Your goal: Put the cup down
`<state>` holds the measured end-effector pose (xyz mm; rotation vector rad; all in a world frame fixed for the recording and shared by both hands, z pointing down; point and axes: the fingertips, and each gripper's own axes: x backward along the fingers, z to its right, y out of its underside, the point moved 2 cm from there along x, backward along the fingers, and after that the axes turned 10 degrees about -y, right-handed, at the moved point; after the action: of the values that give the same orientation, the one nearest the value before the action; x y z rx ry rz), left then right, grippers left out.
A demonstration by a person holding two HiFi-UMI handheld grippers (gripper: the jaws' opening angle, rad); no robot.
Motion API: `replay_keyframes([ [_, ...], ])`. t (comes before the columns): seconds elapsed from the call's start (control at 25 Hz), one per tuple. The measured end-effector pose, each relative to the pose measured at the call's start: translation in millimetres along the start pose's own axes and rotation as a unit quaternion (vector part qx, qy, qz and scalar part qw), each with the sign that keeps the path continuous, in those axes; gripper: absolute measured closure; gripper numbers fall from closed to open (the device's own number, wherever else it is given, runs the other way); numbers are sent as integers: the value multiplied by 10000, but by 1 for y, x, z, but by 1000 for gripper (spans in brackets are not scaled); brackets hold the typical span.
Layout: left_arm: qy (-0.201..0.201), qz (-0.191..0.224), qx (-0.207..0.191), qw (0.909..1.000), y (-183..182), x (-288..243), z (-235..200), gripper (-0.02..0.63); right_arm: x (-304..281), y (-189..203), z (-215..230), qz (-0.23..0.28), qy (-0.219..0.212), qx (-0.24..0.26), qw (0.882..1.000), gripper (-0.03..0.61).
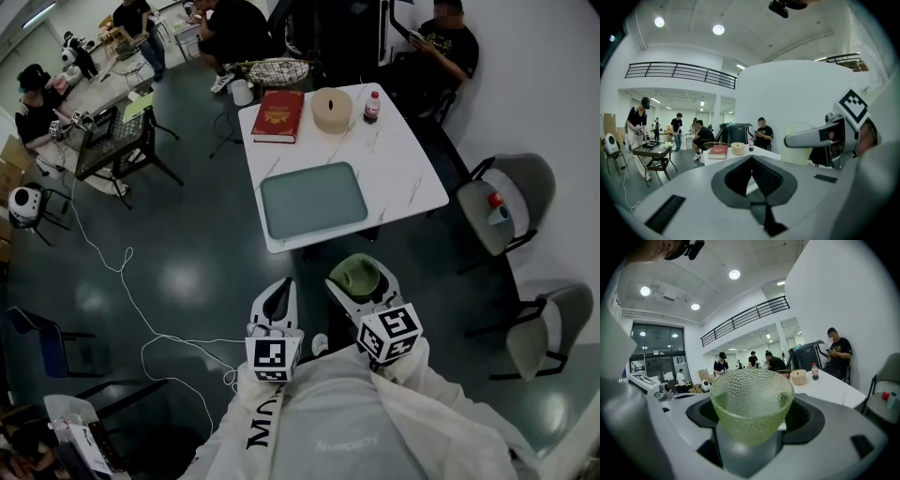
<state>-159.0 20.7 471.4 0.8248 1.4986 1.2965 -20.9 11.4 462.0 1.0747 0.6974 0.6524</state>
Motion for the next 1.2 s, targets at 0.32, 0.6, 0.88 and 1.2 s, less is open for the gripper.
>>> replay_keyframes([
  [0.32,-124,-62,0,9999,-4,-16,-14,603,-26,-10,15,-52,-48,65,10000,190],
  [0.6,-173,-121,43,9998,-7,-48,-24,603,-52,-20,38,-119,-72,84,9999,190],
  [0.88,-133,-156,36,9998,-12,-87,-28,603,-76,-31,64,-134,-78,105,9998,190],
  [1.2,-112,-190,-10,9998,-20,-134,-31,603,-103,-43,99,-150,-67,63,9998,190],
])
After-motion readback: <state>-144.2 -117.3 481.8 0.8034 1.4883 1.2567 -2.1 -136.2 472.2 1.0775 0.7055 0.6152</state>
